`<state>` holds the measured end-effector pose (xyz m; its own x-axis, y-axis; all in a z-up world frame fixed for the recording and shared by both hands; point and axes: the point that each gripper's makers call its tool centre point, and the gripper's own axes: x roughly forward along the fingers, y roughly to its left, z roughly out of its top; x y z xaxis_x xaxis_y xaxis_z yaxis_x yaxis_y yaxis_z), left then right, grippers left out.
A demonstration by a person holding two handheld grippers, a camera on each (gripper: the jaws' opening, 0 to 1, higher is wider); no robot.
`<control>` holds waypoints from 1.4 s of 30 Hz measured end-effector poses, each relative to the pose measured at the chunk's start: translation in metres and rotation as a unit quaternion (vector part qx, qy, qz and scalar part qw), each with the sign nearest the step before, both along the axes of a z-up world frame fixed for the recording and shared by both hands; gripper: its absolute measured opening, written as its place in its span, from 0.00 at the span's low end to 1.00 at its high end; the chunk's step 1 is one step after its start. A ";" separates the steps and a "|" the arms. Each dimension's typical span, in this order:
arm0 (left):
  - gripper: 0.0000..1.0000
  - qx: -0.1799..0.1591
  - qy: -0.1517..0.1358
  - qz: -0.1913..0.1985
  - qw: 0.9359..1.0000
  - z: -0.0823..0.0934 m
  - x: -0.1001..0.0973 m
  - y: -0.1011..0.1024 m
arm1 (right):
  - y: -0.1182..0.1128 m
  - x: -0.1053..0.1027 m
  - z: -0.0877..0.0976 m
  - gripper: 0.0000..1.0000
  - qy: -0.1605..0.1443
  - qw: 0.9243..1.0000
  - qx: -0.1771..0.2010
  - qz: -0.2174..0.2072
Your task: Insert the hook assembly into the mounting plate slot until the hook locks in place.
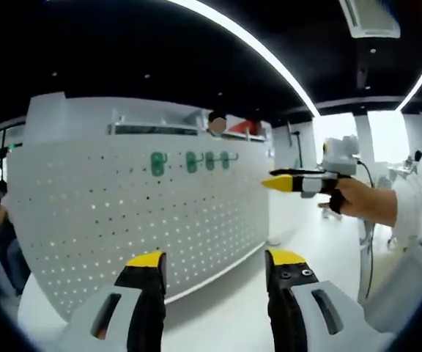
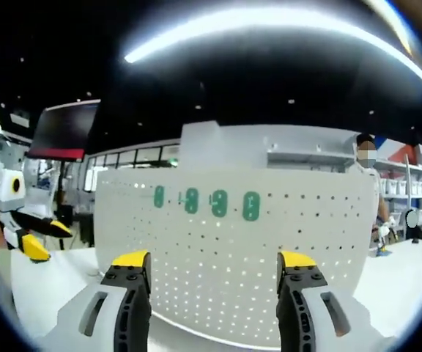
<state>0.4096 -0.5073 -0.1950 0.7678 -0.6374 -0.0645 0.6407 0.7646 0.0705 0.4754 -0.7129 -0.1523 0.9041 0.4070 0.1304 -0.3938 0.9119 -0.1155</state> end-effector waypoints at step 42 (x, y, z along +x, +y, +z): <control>0.69 -0.002 0.020 0.111 0.994 -0.019 -0.031 0.054 | 0.030 -0.085 -0.043 0.75 0.053 0.997 -0.026 0.048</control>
